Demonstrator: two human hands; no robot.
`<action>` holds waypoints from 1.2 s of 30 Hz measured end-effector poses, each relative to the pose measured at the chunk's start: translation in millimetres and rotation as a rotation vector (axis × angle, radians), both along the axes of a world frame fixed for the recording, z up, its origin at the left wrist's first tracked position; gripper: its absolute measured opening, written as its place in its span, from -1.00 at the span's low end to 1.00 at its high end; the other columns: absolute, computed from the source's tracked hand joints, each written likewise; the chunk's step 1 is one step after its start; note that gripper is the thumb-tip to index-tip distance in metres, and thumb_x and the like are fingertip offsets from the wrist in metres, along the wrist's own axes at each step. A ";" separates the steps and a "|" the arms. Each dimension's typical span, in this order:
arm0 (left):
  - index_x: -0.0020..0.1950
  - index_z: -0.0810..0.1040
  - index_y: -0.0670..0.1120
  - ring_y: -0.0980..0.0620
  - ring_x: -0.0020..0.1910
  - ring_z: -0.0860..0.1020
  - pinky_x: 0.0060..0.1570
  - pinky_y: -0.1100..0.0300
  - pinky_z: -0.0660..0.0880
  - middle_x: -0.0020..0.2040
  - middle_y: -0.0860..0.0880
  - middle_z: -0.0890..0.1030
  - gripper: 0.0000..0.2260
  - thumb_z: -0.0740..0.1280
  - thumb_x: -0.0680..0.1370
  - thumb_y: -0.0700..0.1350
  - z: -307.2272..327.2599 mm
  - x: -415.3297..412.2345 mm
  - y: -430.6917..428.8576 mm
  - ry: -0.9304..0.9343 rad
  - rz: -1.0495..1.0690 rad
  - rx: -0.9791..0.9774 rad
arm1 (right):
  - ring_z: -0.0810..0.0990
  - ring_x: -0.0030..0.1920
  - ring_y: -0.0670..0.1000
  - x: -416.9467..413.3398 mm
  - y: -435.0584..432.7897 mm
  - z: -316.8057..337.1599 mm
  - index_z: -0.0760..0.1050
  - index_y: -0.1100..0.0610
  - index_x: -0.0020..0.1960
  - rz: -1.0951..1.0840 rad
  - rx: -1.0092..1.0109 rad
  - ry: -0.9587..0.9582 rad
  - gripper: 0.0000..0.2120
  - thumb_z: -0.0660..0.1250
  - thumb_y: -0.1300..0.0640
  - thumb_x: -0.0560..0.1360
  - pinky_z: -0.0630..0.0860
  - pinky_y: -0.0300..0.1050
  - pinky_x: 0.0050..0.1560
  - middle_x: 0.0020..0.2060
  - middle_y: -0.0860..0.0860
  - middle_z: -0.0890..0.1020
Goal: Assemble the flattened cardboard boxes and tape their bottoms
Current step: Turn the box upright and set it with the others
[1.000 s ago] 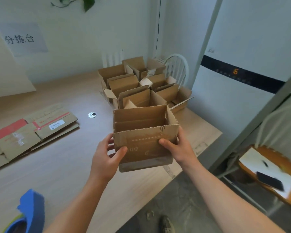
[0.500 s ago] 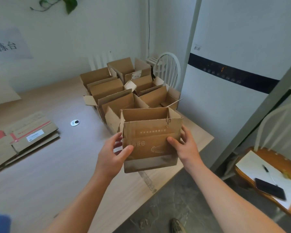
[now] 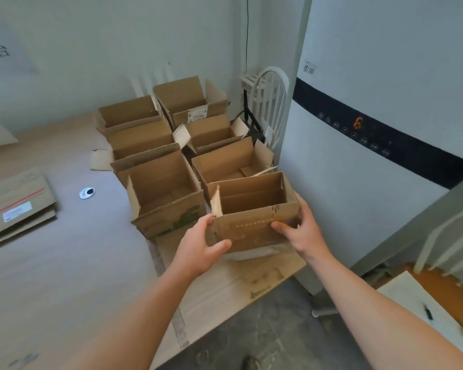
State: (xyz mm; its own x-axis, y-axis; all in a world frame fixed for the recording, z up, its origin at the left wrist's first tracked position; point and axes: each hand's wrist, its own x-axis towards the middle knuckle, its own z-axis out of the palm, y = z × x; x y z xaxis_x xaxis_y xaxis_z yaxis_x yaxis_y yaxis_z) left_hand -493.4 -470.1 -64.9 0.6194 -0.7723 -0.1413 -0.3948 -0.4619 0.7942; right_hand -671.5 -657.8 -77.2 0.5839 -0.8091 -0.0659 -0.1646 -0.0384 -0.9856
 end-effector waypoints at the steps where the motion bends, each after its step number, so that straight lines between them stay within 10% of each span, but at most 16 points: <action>1: 0.48 0.28 0.14 0.19 0.22 0.39 0.16 0.18 0.35 0.27 0.23 0.43 -0.34 0.48 0.45 0.12 -3.0 0.0 -6.0 0.035 0.011 0.013 | 0.48 0.31 -0.05 0.6 -9.5 -5.3 0.32 -0.30 0.41 0.005 0.014 0.010 -0.21 0.62 -0.04 0.29 0.45 0.12 0.39 0.32 -0.09 0.49; 8: 0.51 0.22 0.17 0.23 0.31 0.34 0.23 0.20 0.28 0.38 0.22 0.39 -0.23 0.50 0.39 0.16 -17.9 -1.0 -26.8 0.138 0.030 0.059 | 0.50 0.28 -0.14 2.1 -46.2 -30.9 0.30 -0.54 0.26 0.007 0.105 0.041 -0.21 0.64 -0.07 0.24 0.46 -0.01 0.35 0.17 -0.33 0.57; 17: 0.57 0.16 0.06 0.08 0.46 0.33 0.32 0.21 0.26 0.49 0.11 0.37 -0.24 0.48 0.48 0.07 -17.3 1.1 -46.1 0.053 -0.047 0.140 | 0.38 0.44 0.00 13.6 -86.8 -31.7 0.23 -0.06 0.52 -0.063 0.042 0.210 -0.20 0.56 -0.05 0.41 0.33 0.12 0.47 0.43 -0.07 0.43; 26: 0.54 0.25 0.02 0.06 0.40 0.41 0.32 0.15 0.36 0.42 0.02 0.45 -0.35 0.44 0.52 0.07 -7.2 28.5 6.9 -0.126 -0.058 0.237 | 0.33 0.48 0.13 -2.9 -47.7 -27.9 0.13 -0.03 0.58 -0.305 0.052 0.377 -0.21 0.48 -0.08 0.49 0.32 0.17 0.44 0.51 0.06 0.31; 32: 0.52 0.30 0.02 0.06 0.37 0.44 0.29 0.17 0.38 0.39 0.03 0.47 -0.43 0.40 0.55 0.07 6.7 40.0 59.6 -0.236 -0.125 0.292 | 0.51 -0.13 0.03 -12.0 20.0 -19.5 0.54 0.12 0.04 -0.112 -0.051 0.733 -0.81 0.23 0.03 0.60 0.43 -0.09 -0.10 -0.06 0.05 0.59; 36: 0.50 0.34 0.02 0.04 0.32 0.47 0.26 0.16 0.42 0.37 0.02 0.48 -0.47 0.38 0.56 0.07 18.8 46.7 106.5 -0.309 -0.125 0.299 | 0.57 -0.06 0.05 4.2 85.0 -10.2 0.55 0.15 -0.03 0.106 -0.141 0.794 -0.77 0.22 0.02 0.61 0.56 0.02 0.04 -0.12 0.04 0.61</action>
